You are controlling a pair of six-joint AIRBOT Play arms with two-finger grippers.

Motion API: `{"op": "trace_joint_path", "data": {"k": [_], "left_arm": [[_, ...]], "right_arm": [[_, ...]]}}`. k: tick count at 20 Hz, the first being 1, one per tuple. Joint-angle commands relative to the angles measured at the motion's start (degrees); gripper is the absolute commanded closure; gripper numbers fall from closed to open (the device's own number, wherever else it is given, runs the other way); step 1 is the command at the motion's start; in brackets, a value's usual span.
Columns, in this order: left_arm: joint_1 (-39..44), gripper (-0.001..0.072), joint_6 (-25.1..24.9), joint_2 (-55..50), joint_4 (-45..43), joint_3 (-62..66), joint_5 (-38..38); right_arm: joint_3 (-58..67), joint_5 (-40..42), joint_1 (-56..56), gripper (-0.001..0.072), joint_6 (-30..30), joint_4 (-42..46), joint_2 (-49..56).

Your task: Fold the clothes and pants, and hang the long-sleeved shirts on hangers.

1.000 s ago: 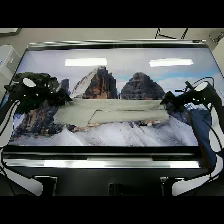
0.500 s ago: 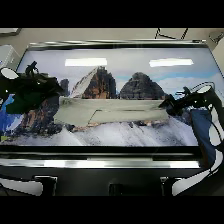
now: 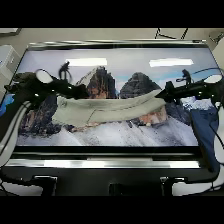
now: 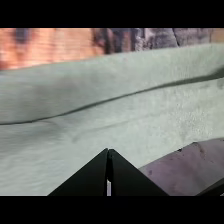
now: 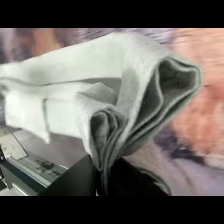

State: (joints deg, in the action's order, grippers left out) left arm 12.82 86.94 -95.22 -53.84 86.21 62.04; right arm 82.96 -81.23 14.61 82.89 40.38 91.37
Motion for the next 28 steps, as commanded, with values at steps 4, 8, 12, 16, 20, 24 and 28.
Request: {"op": "trace_joint_path", "data": {"k": [4,8,12,16,20,24,28], "left_arm": [[17.4,0.0677,8.2,-10.7,10.1,-3.1,-11.4],[27.7,0.0678,10.1,-17.0,35.8,-2.7,-28.2],[34.4,0.0678,1.8,-18.9,48.9,-0.1,-36.8],[24.5,0.0683,-5.8,-15.7,36.6,0.2,-26.4],[5.6,0.0683,2.6,-4.6,9.0,0.3,-12.2],[-11.1,0.0682,4.1,11.2,-3.5,0.3,-3.5],[-18.3,0.0681,3.0,24.1,-5.4,0.2,-1.4]], "right_arm": [[0.0,-1.6,-5.7,0.0674,4.2,-2.2,-18.6],[0.0,-1.4,-9.9,0.0673,8.5,-2.2,-24.7],[0.0,1.4,-10.6,0.0674,10.2,-2.1,-25.6],[0.0,5.4,-13.6,0.0674,9.4,-4.3,-21.3],[0.0,13.7,-23.7,0.0674,7.0,-9.2,-12.9],[0.0,24.7,-35.1,0.0673,5.0,-17.0,-0.2],[0.0,33.7,-44.2,0.0544,3.1,-30.1,13.5]]}}
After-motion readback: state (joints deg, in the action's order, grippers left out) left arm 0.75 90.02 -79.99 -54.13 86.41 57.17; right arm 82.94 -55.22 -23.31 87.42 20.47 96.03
